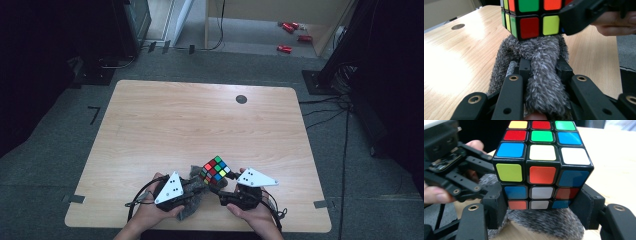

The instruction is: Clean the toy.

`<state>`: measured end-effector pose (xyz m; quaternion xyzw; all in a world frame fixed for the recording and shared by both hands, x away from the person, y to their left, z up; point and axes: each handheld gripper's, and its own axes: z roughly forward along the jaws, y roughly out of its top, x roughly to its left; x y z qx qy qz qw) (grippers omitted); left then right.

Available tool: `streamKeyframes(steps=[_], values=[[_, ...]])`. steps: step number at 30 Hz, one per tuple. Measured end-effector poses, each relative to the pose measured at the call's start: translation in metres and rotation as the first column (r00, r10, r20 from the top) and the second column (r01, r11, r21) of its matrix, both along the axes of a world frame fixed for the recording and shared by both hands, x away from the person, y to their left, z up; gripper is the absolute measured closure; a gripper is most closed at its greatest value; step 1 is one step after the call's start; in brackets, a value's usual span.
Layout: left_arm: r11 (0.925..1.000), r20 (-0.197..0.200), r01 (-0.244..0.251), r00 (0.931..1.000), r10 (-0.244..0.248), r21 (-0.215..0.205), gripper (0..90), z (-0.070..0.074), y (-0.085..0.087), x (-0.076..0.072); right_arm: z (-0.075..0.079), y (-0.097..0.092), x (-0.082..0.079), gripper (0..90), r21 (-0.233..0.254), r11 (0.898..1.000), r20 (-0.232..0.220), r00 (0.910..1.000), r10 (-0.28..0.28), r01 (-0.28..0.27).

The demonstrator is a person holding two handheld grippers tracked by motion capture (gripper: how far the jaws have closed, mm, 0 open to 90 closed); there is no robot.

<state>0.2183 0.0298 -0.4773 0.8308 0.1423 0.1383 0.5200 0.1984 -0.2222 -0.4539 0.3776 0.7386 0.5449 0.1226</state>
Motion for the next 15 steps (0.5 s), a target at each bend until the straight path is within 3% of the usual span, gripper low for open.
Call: streamKeyframes(steps=[6, 8, 15], values=[[0.9993, 0.0, -0.031, 0.9995, 0.031, 0.022, 74.4, -0.004, -0.008, -0.001, 0.001, 0.01, -0.004, 34.9, -0.008, 1.0, -0.01, 0.9997, 0.024, -0.024], [0.9994, 0.002, -0.03, 0.9995, 0.03, 0.018, 74.4, -0.004, -0.007, -0.001, 0.001, 0.012, -0.005, 34.9, -0.029, 0.999, 0.0, 0.9999, 0.017, -0.017], [0.9993, -0.016, -0.035, 0.9993, 0.035, -0.013, 74.4, -0.002, -0.004, 0.001, -0.001, 0.001, 0.001, 34.9, -0.009, 1.0, -0.018, 0.9996, -0.024, 0.023]])
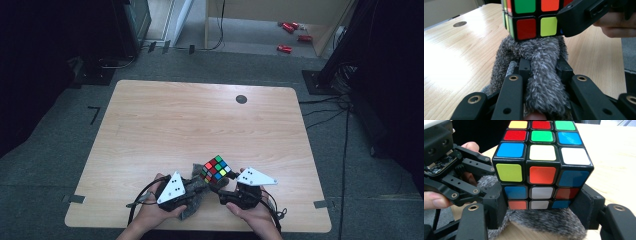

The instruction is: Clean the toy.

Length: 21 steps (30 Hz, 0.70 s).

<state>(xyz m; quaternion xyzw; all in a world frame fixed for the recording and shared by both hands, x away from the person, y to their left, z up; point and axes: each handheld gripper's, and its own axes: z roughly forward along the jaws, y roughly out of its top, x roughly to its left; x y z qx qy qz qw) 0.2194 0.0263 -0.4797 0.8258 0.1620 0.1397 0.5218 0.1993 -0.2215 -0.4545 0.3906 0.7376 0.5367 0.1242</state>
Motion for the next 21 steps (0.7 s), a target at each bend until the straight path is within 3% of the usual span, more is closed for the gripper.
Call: streamKeyframes(steps=[7, 11, 14, 18, 21], values=[[0.9993, -0.026, -0.028, 0.9993, 0.029, 0.026, 74.2, -0.001, -0.003, 0.003, -0.001, 0.006, -0.001, 34.9, -0.023, 1.0, 0.006, 0.9999, 0.015, -0.015], [0.9992, -0.001, 0.039, 0.9992, -0.039, -0.009, 73.6, 0.002, 0.001, -0.001, -0.002, 0.001, 0.002, 34.9, -0.006, 1.0, 0.003, 1.0, -0.005, 0.005], [0.9991, -0.027, 0.008, 0.9996, -0.01, -0.042, 73.3, 0.004, 0.005, 0.003, 0.0, -0.003, 0.002, 34.9, -0.003, 1.0, 0.01, 0.9998, -0.016, 0.016], [0.9992, -0.054, -0.033, 0.998, 0.032, -0.024, 73.2, 0.002, 0.003, 0.006, 0.0, 0.001, 0.0, 34.9, -0.005, 1.0, 0.006, 1.0, -0.001, 0.001], [1.0, -0.06, -0.002, 0.9982, 0.001, -0.008, 71.9, 0.0, -0.003, 0.004, 0.001, 0.007, -0.003, 34.9, -0.016, 1.0, 0.016, 0.9996, 0.022, -0.021]])
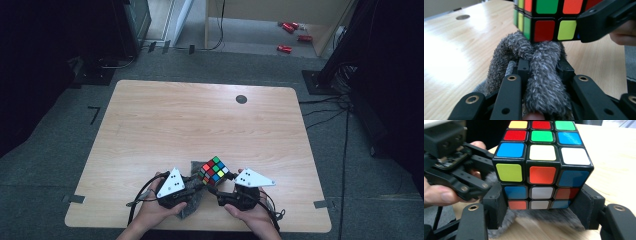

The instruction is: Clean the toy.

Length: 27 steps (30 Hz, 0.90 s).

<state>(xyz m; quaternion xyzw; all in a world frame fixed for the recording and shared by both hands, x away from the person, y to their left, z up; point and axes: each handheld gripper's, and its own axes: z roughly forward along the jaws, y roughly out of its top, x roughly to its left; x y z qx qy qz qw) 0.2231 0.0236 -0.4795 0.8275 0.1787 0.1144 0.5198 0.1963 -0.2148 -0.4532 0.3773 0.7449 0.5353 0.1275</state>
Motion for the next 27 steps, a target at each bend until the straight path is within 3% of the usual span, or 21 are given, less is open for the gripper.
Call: streamKeyframes(steps=[3, 9, 15, 17, 22, 27], values=[[0.9998, 0.023, 0.013, 0.9996, -0.014, 0.013, 71.2, 0.002, 0.0, -0.002, 0.0, 0.0, 0.001, 34.9, -0.005, 1.0, 0.005, 1.0, -0.005, 0.005], [0.9957, -0.018, -0.086, 0.9962, 0.085, -0.036, 71.7, 0.005, 0.014, 0.009, -0.001, -0.007, 0.003, 34.9, -0.003, 1.0, -0.002, 0.9997, -0.025, 0.025], [0.9996, 0.005, -0.029, 0.9996, 0.029, -0.001, 71.0, 0.001, 0.003, 0.001, 0.0, 0.001, 0.0, 34.9, -0.007, 1.0, 0.006, 1.0, -0.001, 0.001], [0.9993, 0.012, -0.038, 0.9992, 0.038, -0.005, 71.0, 0.003, 0.004, 0.002, -0.001, -0.002, 0.001, 34.9, -0.003, 1.0, 0.003, 0.9999, -0.011, 0.011], [0.9939, -0.022, -0.097, 0.9951, 0.096, -0.052, 71.3, 0.006, 0.017, 0.01, -0.001, -0.008, 0.003, 34.9, -0.003, 0.999, -0.006, 0.9994, -0.033, 0.033], [0.998, -0.018, -0.06, 0.998, 0.06, -0.02, 70.8, 0.002, 0.008, 0.005, -0.001, -0.002, 0.001, 34.9, -0.008, 1.0, 0.001, 0.9999, -0.012, 0.012]])
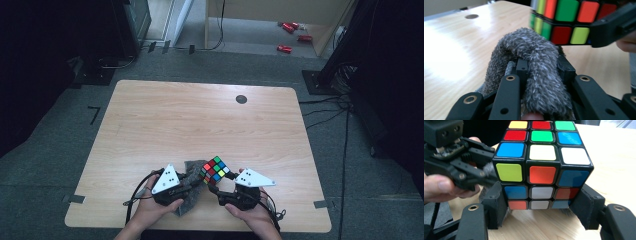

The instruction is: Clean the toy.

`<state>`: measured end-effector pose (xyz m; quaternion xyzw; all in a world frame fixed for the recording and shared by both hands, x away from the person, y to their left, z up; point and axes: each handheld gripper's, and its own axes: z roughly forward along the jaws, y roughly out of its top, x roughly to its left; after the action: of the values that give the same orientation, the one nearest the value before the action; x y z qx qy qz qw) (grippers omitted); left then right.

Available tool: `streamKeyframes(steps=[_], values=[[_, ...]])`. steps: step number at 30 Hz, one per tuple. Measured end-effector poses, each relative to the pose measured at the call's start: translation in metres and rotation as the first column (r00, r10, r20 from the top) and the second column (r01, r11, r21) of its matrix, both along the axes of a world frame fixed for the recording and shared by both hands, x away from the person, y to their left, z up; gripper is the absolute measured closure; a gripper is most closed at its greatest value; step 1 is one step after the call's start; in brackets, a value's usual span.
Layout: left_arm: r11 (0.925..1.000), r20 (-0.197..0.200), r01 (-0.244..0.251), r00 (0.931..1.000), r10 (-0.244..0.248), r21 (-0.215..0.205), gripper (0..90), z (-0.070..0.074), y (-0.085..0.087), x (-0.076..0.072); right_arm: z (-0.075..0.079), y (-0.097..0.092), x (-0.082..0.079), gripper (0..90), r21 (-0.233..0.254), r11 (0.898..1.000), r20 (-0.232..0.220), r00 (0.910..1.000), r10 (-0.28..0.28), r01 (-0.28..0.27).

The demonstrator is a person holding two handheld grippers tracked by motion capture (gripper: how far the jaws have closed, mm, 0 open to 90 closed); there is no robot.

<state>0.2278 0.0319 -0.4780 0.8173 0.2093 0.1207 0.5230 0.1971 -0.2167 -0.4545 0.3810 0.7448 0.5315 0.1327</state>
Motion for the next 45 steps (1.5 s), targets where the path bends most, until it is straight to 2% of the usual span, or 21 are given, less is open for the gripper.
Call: streamKeyframes(steps=[3, 5, 11, 17, 20, 23, 25, 27, 29, 31, 33, 35, 37, 38, 40, 41, 42, 43, 45], values=[[0.9997, -0.01, 0.025, 0.9996, -0.025, 0.007, 70.2, -0.001, -0.004, -0.002, -0.001, 0.0, 0.0, 34.9, 0.0, 1.0, -0.001, 1.0, -0.003, 0.003], [0.9995, -0.025, 0.03, 0.9992, -0.031, -0.012, 69.3, 0.0, -0.001, 0.0, -0.001, -0.002, 0.001, 34.9, 0.002, 1.0, -0.003, 0.9999, -0.014, 0.014], [0.9975, -0.07, -0.005, 0.9975, 0.0, -0.071, 69.5, 0.003, 0.008, 0.006, -0.001, -0.004, 0.001, 34.9, 0.001, 1.0, -0.002, 0.9998, -0.018, 0.018], [0.9965, -0.083, 0.052, 0.9949, -0.058, -0.065, 69.0, 0.0, -0.001, 0.0, 0.001, -0.002, -0.001, 34.9, 0.003, 1.0, 0.012, 0.9999, -0.01, 0.01], [0.9974, -0.083, 0.024, 0.9961, -0.03, -0.068, 69.0, 0.002, 0.003, 0.003, 0.0, -0.004, 0.001, 35.0, -0.009, 1.0, 0.016, 0.9996, -0.022, 0.022], [0.9943, -0.099, -0.045, 0.9944, 0.036, -0.096, 68.6, 0.006, 0.015, 0.009, -0.002, -0.007, 0.001, 34.9, -0.03, 0.999, 0.019, 0.9993, -0.031, 0.032], [0.9849, -0.127, -0.076, 0.9903, 0.057, -0.155, 68.6, 0.009, 0.025, 0.014, -0.003, -0.008, 0.0, 34.9, -0.038, 0.999, 0.021, 0.9996, -0.017, 0.017], [0.9688, -0.17, -0.073, 0.985, 0.033, -0.237, 69.0, 0.013, 0.034, 0.018, -0.005, -0.007, -0.002, 34.9, -0.052, 0.999, 0.031, 0.9994, 0.015, -0.013], [0.951, -0.206, -0.021, 0.9775, -0.045, -0.309, 70.0, 0.014, 0.039, 0.021, -0.007, -0.003, -0.004, 34.9, -0.077, 0.996, 0.054, 0.9974, 0.048, -0.044], [0.9312, -0.221, 0.045, 0.9662, -0.133, -0.362, 70.4, 0.015, 0.041, 0.023, -0.007, 0.002, -0.007, 34.9, -0.095, 0.992, 0.079, 0.9928, 0.09, -0.082], [0.9143, -0.217, 0.078, 0.9601, -0.176, -0.398, 70.8, 0.017, 0.043, 0.022, -0.008, 0.006, -0.01, 34.9, -0.123, 0.987, 0.096, 0.9885, 0.117, -0.105], [0.9026, -0.211, 0.093, 0.9575, -0.197, -0.42, 71.0, 0.019, 0.046, 0.022, -0.011, 0.009, -0.01, 35.0, -0.155, 0.982, 0.1, 0.9871, 0.125, -0.109], [0.9032, -0.217, 0.096, 0.955, -0.202, -0.418, 71.6, 0.019, 0.047, 0.022, -0.013, 0.01, -0.01, 34.9, -0.172, 0.979, 0.099, 0.9868, 0.128, -0.11], [0.9089, -0.218, 0.097, 0.9554, -0.199, -0.406, 71.9, 0.018, 0.047, 0.022, -0.013, 0.01, -0.01, 34.9, -0.173, 0.979, 0.101, 0.9865, 0.129, -0.11], [0.9307, -0.221, 0.095, 0.9581, -0.182, -0.353, 72.2, 0.016, 0.044, 0.022, -0.01, 0.01, -0.012, 34.9, -0.161, 0.98, 0.112, 0.9845, 0.135, -0.116], [0.939, -0.227, 0.096, 0.9575, -0.178, -0.33, 72.3, 0.015, 0.042, 0.021, -0.009, 0.009, -0.013, 34.9, -0.149, 0.981, 0.119, 0.9832, 0.139, -0.12], [0.9426, -0.226, 0.096, 0.9585, -0.174, -0.32, 72.2, 0.014, 0.04, 0.021, -0.007, 0.008, -0.013, 34.9, -0.142, 0.982, 0.127, 0.9817, 0.142, -0.124], [0.942, -0.225, 0.097, 0.9584, -0.175, -0.321, 72.2, 0.014, 0.04, 0.021, -0.006, 0.008, -0.014, 34.9, -0.142, 0.982, 0.131, 0.9809, 0.143, -0.124], [0.9327, -0.217, 0.101, 0.9586, -0.185, -0.346, 72.2, 0.016, 0.04, 0.02, -0.008, 0.007, -0.013, 35.0, -0.147, 0.981, 0.127, 0.9813, 0.144, -0.125]])
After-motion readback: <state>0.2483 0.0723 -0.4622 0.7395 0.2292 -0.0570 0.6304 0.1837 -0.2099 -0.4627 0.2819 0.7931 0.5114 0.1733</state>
